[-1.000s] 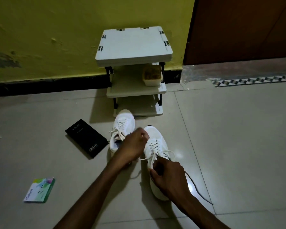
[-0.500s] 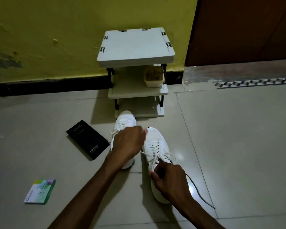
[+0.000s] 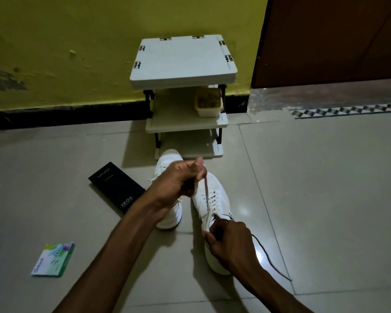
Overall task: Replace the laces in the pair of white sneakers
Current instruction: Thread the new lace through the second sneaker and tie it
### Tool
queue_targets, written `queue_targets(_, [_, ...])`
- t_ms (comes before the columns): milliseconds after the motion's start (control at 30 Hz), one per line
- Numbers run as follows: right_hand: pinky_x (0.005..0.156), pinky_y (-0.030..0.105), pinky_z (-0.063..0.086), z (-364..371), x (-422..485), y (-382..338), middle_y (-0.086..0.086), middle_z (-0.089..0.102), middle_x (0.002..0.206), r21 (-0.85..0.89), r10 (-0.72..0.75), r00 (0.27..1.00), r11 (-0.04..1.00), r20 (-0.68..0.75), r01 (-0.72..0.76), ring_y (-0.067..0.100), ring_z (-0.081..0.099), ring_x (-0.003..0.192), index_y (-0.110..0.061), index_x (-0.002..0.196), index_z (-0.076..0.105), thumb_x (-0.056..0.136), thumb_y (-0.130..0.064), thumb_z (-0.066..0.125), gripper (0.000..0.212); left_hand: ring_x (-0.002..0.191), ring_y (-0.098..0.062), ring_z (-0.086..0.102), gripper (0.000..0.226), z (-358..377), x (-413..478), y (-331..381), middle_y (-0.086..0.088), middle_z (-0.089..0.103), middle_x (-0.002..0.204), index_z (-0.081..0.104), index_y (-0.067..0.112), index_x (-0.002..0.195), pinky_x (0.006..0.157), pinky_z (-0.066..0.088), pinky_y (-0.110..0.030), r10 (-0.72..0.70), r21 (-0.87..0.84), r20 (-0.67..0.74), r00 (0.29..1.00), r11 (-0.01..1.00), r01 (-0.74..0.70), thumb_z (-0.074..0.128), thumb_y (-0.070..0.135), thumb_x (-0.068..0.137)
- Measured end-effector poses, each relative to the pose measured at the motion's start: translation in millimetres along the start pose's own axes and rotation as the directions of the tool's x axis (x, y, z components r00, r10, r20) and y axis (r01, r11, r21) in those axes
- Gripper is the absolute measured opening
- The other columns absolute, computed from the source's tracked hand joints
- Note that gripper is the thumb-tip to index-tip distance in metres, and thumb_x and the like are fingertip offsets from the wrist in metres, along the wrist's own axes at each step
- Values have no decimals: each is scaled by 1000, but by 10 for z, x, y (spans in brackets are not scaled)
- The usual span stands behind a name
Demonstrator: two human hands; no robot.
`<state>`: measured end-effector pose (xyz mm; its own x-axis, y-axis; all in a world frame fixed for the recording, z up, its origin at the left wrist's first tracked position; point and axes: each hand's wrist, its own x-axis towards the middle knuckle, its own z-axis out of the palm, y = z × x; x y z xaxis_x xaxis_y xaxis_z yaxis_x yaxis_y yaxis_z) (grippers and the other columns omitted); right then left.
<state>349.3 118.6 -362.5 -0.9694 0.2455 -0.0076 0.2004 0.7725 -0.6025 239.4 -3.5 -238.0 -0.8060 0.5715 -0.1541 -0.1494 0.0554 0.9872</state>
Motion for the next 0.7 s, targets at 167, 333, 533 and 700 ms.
queue_targets(167, [64,26,46,-2,10,2,-5,67,70,9,-1,1000,1000,15,1,11,62,69,-24,74,64,81,-52,65,30,61,-12,49,36,93,33,-48,4,49,64,63,22,90,64,39,-29,-104,524,-202,974,829,197,34,37,105])
queue_targets(333, [57,12,40,-169,52,36,-11,61,56,143,45,996,989,-79,-33,3,60,59,-25,64,59,82,-44,68,27,91,-22,57,20,107,53,-245,-4,63,96,55,23,105,72,38,-28,12,578,-433,902,771,268,36,18,102])
queue_targets(533, [62,26,45,-249,71,174,-8,59,78,-4,-50,990,999,-129,50,13,57,72,-26,86,63,78,-40,61,16,52,2,54,32,113,-12,-515,7,61,57,63,21,69,54,39,-11,-16,526,-305,952,831,182,48,9,95])
queue_targets(700, [62,22,46,-327,171,222,-6,65,73,-1,-30,998,1000,-55,30,11,62,68,-22,81,67,83,-34,67,12,78,-6,62,37,265,-43,-756,8,71,82,69,23,69,68,39,-19,-31,627,-318,948,743,235,49,4,92])
